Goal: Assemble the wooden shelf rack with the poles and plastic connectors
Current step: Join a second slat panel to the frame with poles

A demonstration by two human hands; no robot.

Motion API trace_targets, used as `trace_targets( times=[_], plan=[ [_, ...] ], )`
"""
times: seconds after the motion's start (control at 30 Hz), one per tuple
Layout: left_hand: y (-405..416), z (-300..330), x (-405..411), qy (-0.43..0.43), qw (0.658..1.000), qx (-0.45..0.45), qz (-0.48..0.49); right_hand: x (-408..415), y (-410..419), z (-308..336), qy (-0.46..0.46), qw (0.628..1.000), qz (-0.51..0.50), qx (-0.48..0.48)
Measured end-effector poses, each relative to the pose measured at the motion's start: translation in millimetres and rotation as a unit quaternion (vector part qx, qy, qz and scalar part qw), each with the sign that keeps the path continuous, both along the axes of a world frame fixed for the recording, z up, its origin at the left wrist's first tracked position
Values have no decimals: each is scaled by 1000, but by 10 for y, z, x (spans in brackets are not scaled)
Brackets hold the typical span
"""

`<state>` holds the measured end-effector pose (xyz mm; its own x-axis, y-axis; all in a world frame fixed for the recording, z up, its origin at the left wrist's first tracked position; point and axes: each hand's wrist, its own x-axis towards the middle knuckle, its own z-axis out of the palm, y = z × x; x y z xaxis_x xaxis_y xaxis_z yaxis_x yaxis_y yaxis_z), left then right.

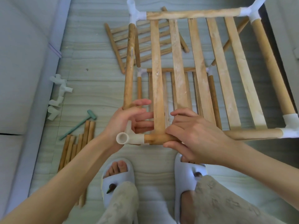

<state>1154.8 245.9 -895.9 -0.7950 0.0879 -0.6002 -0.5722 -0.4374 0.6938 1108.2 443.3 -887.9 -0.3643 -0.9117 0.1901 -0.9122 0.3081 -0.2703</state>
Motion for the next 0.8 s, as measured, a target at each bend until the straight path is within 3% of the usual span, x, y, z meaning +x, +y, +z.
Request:
trace_targets(
  times=[0.17, 0.27, 0.8],
  plan=[
    [-42, -44, -112, -2, 980, 170, -101, -52, 54, -43, 11, 1000, 14, -16],
    [-29, -69, -182, -2, 971, 212, -109, -115, 87, -54, 17, 999, 14, -24],
    [103, -85, -150, 16, 995, 81, -46, -141, 97, -73, 16, 1000, 13, -23]
  ],
)
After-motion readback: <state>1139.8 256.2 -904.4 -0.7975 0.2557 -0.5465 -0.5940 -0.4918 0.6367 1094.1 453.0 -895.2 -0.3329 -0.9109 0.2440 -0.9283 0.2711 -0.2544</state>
